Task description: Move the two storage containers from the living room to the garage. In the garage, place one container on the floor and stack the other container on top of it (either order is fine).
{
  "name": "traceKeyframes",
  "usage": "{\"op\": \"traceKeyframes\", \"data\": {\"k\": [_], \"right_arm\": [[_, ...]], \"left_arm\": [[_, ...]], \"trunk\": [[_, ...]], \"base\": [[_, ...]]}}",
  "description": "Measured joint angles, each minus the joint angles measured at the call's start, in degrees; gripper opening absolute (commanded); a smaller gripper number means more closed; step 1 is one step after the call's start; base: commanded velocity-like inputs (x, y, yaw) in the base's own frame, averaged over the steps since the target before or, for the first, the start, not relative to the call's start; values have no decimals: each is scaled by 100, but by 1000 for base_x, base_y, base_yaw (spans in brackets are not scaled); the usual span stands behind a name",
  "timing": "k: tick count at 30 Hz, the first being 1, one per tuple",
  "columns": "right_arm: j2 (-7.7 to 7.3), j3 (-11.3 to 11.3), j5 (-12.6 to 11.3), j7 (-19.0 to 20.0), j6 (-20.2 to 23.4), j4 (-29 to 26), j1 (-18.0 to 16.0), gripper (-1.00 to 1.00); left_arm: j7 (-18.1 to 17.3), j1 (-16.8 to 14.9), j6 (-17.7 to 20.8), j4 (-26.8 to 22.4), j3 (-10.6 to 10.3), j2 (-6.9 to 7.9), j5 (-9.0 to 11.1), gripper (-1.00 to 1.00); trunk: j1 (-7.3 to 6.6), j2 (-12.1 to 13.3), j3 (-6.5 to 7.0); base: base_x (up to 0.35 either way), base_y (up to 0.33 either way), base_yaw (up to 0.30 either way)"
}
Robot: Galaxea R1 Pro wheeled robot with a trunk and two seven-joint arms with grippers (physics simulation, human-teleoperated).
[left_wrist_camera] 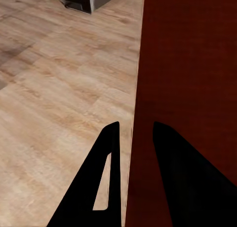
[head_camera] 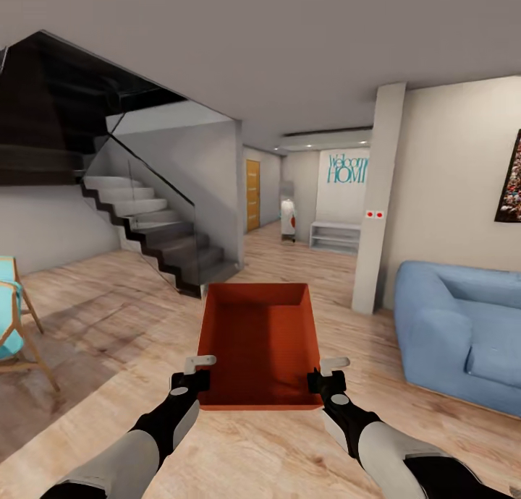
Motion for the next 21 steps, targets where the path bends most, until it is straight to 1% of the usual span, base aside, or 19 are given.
{"op": "traceKeyframes", "data": {"k": [18,21], "right_arm": [[0,2,0,0,-1,-1,-1,-100],[0,1,0,0,0,-1,0,-100]], "left_arm": [[0,0,-3,0,1,0,0,-100],[-2,0,-2,1,1,1,0,-100]], "trunk": [[0,0,0],[0,0,0]], "base": [[322,93,-275],[322,79,-193]]}}
